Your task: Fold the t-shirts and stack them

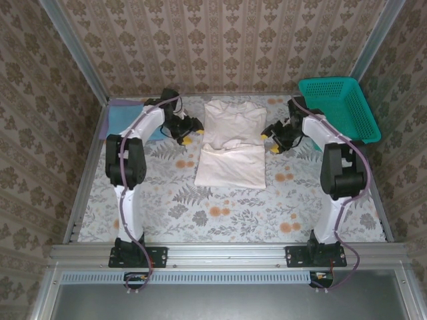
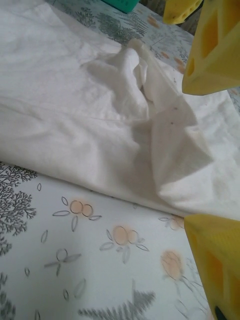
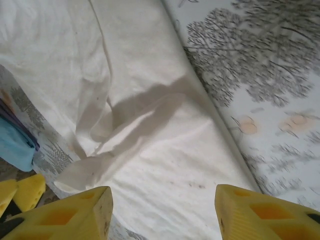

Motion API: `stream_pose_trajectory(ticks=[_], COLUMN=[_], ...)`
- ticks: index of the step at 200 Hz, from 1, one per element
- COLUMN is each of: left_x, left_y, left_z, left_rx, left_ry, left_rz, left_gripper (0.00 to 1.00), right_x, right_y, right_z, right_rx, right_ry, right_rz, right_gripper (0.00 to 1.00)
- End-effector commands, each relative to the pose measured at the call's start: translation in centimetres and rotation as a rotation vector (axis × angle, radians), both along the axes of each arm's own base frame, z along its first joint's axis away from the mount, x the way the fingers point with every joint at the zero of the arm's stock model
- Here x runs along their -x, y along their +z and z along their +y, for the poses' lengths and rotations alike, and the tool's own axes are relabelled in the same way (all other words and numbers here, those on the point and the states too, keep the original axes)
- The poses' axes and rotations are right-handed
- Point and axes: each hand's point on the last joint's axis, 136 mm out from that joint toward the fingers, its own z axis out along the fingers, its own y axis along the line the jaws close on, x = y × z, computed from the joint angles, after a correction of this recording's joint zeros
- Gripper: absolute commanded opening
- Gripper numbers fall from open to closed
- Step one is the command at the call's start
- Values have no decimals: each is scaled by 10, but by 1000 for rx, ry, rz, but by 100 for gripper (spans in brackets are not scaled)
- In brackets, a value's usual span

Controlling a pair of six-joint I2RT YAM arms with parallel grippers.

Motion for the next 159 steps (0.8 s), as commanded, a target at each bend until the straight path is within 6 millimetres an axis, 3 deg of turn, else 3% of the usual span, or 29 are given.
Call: stream_pose_trajectory(ticks=[1,30,44,73,101,125,159], left_x=[22,83,111,134,142,163,199], left_y=[35,23,11,-17,-51,-81,-102], left_z=[4,-33,-56,-80,-70,-50,-27], left_rx=[-28,24,26,26,-74,-151,-200], left_ry=[-19,-184,-275,-319,-342,-376,-417], left_rz=[-111,-80,-43,21,52,114,179], left_gripper=[57,36,33,31,31,31,31], right_x=[34,84,98,112,122,141,176], right_y=[18,3,-10,-45,-77,-101,-121], right_z=[12,45,56,72,74,61,50], right_rx=[-49,-121,-124,-90,-29,28,59], right_ry=[8,64,74,94,114,111,125], right_rz=[-51,-54,-38,8,66,129,197], right_gripper=[55,39,32,25,21,21,21])
